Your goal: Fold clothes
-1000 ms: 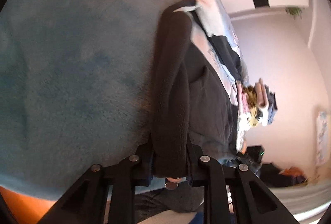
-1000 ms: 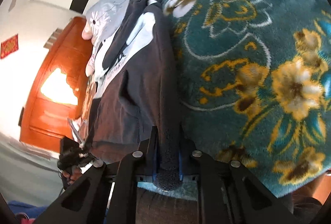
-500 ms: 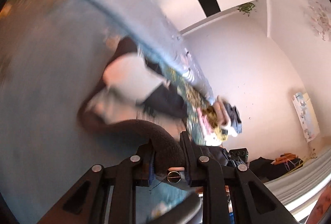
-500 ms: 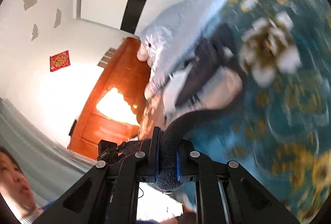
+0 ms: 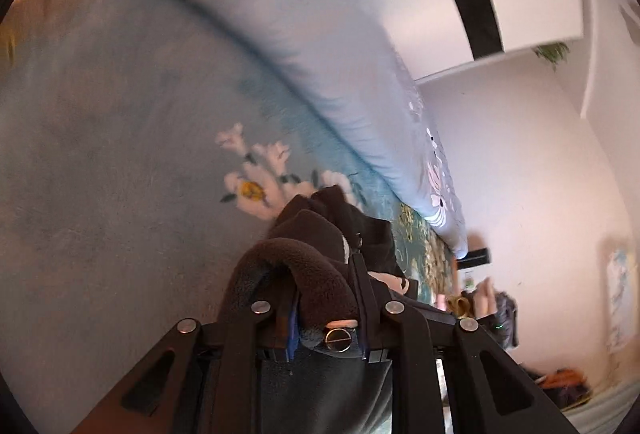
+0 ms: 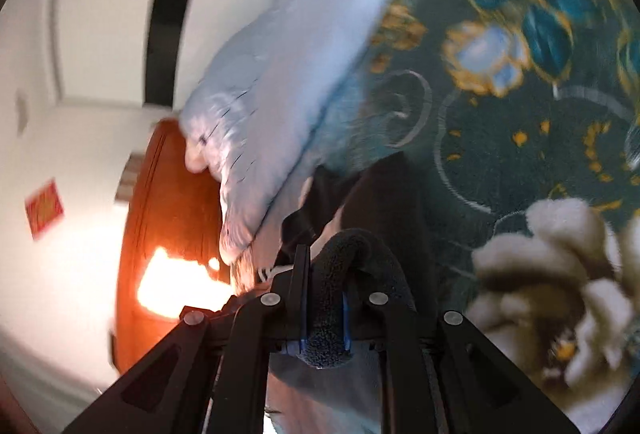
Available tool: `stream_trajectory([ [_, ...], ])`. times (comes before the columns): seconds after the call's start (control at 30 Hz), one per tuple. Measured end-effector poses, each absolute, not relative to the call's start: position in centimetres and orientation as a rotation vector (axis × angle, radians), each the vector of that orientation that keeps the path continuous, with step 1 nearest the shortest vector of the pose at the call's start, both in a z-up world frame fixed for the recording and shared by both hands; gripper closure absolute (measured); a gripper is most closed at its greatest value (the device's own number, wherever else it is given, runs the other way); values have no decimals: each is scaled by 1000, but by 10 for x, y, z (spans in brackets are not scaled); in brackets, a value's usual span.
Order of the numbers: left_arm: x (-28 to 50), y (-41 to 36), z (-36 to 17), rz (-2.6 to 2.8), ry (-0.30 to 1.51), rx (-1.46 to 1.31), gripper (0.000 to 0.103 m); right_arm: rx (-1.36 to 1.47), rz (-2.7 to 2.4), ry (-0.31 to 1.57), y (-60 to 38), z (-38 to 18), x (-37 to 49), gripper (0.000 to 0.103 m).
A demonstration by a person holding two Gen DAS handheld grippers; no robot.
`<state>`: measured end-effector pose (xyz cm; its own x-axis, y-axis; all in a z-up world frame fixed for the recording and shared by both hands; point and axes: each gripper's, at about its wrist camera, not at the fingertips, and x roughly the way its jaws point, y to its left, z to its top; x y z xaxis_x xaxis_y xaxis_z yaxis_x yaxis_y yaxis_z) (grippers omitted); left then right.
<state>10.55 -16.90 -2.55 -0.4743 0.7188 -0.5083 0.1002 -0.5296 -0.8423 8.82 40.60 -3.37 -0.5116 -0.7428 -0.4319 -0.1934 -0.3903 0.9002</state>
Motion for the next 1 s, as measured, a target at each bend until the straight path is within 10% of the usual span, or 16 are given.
stream_trajectory([
  [0.2, 126, -192, -9, 2065, -1204, -1178, 45, 1344, -1936, -1431, 413, -34, 85, 80],
  [0.53, 129, -170, -23, 2347, -654, -1335, 42, 1361, -2185, -1155, 439, -11, 105, 60],
  [1.0, 100, -169, -55, 2190, -849, -1317, 45, 1325, -2199, -1056, 382, -35, 66, 61],
])
